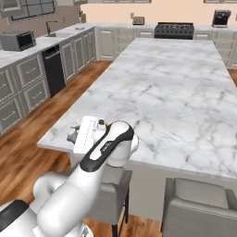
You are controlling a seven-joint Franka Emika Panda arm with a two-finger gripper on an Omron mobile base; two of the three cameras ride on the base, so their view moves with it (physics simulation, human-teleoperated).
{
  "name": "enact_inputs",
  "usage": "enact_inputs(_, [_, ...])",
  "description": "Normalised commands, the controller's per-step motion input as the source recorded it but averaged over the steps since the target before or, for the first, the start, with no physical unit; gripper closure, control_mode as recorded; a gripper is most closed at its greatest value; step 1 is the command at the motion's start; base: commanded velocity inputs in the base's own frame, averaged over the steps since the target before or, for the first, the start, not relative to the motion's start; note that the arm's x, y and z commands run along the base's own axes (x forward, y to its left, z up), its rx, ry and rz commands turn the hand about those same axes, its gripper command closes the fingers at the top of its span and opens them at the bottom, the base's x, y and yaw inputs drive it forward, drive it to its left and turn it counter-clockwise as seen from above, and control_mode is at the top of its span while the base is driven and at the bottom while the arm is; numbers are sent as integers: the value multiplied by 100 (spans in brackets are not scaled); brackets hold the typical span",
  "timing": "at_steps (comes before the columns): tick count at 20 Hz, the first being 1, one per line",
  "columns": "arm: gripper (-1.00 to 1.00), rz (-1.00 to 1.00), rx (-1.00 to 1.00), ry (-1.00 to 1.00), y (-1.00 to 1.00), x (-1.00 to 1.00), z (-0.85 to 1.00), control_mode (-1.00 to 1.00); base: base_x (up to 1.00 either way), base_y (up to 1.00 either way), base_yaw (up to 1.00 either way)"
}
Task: Pick up the marshmallow and place it in the cup of hot chocolate on the dining counter.
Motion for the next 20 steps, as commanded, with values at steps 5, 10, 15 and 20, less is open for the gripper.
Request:
enact_inputs(5, [100,0,0,0,0,0,0,100,99,-37,41])
enact_inputs(10, [100,14,0,14,-8,60,-5,-100,38,-3,12])
enact_inputs(15, [100,9,1,17,-45,84,0,-100,0,0,0])
enact_inputs(20, [100,18,1,10,-78,95,-10,-100,0,0,0])
